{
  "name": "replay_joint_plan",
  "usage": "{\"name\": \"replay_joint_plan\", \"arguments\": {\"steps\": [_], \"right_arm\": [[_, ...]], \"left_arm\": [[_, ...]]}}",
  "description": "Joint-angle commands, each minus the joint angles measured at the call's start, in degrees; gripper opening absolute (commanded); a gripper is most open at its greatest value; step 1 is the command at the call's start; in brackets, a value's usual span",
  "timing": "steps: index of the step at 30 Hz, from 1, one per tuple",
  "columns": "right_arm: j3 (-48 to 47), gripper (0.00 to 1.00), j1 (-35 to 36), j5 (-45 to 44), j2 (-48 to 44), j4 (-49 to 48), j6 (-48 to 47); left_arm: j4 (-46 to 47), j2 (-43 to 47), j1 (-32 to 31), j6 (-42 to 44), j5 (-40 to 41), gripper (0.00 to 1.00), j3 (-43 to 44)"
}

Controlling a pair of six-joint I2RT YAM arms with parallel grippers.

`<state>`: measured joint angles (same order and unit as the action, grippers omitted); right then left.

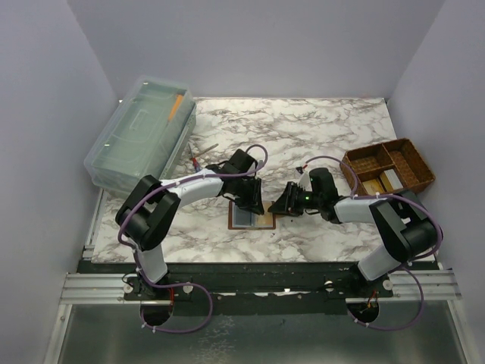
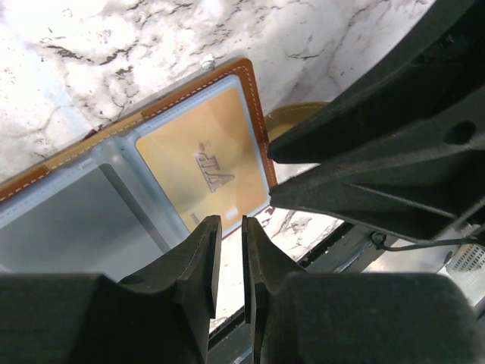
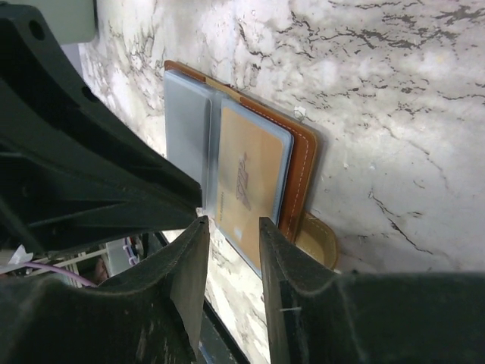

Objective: Put the credit cards into the card holder
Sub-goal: Insert the credit card into the card holder, then turn over the card slot in the card holder.

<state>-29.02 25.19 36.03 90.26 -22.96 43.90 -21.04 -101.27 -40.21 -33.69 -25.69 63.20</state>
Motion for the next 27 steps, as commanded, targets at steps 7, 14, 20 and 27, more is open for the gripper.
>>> {"name": "replay_joint_plan", "arguments": {"steps": [7,14,20,27], "right_arm": [[0.9,0.38,0.5,1.4,1.0,-1.1,-0.1],[0.7,0.39,0.6,1.0,1.0,-0.4,-0.4],[0.5,0.41,0.6,-1.0,-0.4,2.3,-1.4],[0.0,0.41,0.6,-0.5,-0.1,3.3,-1.8]], "left_arm": [[1.8,-2.4,0.9,0.0,3.0,0.2,-3.5],[2.6,-2.0,1.0,-0.6,4.1,0.19,-5.6],[3.1,-2.0,1.1,-0.9,4.4,0.18,-6.6],[3.8,-2.0,1.1,-1.7,4.8,0.17,-8.4]]}}
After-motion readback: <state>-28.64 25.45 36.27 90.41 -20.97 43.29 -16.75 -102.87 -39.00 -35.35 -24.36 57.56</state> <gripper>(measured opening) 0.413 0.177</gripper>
